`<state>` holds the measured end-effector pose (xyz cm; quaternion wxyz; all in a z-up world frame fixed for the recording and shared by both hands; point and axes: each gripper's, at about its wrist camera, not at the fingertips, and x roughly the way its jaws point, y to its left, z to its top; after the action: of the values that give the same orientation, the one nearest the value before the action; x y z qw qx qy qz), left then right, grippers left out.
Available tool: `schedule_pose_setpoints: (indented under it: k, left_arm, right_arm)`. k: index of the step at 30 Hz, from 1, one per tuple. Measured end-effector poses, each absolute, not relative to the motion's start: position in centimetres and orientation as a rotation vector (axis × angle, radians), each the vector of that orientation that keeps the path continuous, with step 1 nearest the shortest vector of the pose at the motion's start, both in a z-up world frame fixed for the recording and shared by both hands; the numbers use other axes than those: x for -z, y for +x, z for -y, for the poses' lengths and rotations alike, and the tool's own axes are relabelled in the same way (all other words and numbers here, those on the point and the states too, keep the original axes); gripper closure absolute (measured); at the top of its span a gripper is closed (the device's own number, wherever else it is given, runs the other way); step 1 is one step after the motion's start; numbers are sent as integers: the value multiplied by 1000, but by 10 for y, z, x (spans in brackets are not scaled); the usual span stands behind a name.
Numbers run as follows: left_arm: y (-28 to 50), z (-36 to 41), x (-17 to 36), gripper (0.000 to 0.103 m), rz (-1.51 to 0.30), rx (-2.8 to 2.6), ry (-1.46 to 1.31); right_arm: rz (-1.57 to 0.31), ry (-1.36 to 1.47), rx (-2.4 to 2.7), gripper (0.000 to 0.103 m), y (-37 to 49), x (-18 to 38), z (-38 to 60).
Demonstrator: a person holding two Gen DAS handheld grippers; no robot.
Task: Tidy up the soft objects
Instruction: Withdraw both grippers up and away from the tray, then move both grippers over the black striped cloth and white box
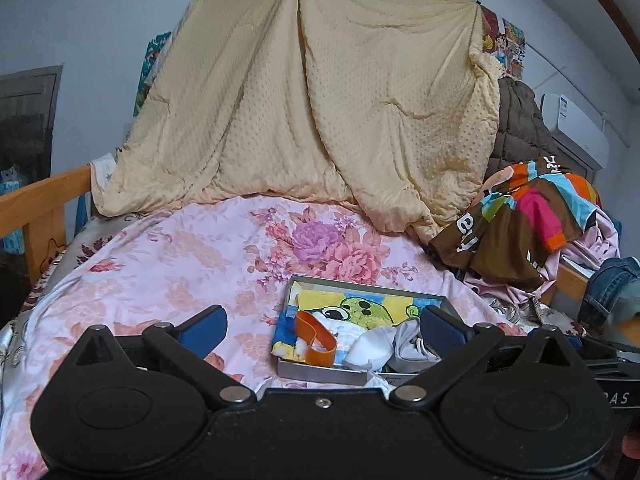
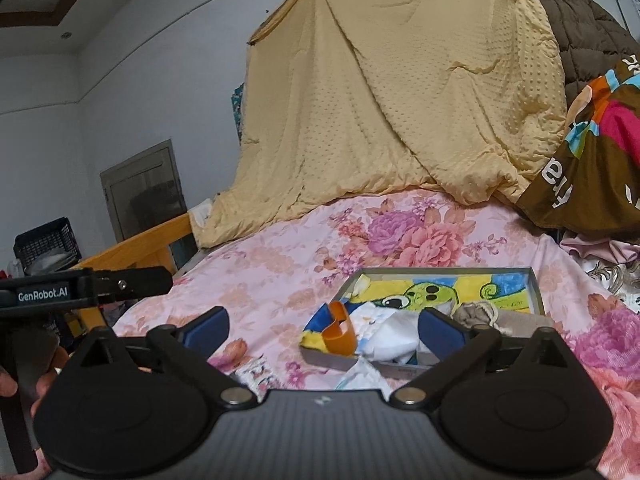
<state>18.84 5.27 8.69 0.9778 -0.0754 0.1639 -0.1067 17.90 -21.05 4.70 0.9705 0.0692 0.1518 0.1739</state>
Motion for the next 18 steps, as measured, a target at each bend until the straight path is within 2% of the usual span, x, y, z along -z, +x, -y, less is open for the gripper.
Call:
schedule_pose_setpoints:
  k: [18]
  left_arm:
    - [110,-67,-69,1,-319,209,-60]
  right_arm:
    - [-364,21,-330,0,113,-35,186]
